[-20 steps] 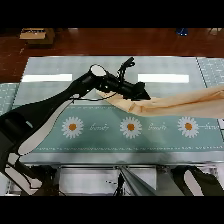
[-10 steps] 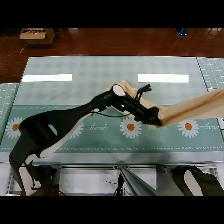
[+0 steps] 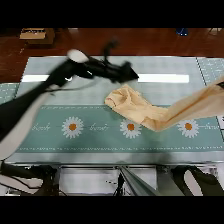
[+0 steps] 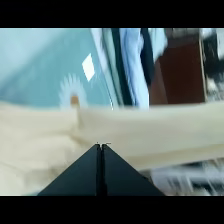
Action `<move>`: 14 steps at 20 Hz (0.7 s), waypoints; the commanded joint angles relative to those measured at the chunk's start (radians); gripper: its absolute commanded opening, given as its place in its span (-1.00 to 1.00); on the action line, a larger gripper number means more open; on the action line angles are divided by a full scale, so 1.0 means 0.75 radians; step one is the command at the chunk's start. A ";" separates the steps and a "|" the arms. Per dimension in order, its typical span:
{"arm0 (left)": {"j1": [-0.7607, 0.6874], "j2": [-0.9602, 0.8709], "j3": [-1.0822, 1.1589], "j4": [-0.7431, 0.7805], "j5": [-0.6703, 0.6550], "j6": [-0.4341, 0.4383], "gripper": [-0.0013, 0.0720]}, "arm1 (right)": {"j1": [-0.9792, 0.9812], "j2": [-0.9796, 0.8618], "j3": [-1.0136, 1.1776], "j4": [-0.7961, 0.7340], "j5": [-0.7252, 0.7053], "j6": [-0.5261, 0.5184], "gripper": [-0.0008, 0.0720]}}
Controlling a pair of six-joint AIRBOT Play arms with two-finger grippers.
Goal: Fold the shirts.
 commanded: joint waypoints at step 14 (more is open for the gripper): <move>1.039 0.742 0.001 0.092 -0.385 -0.033 -0.92 | 0.876 -0.695 -0.508 0.314 -1.251 -0.032 -0.90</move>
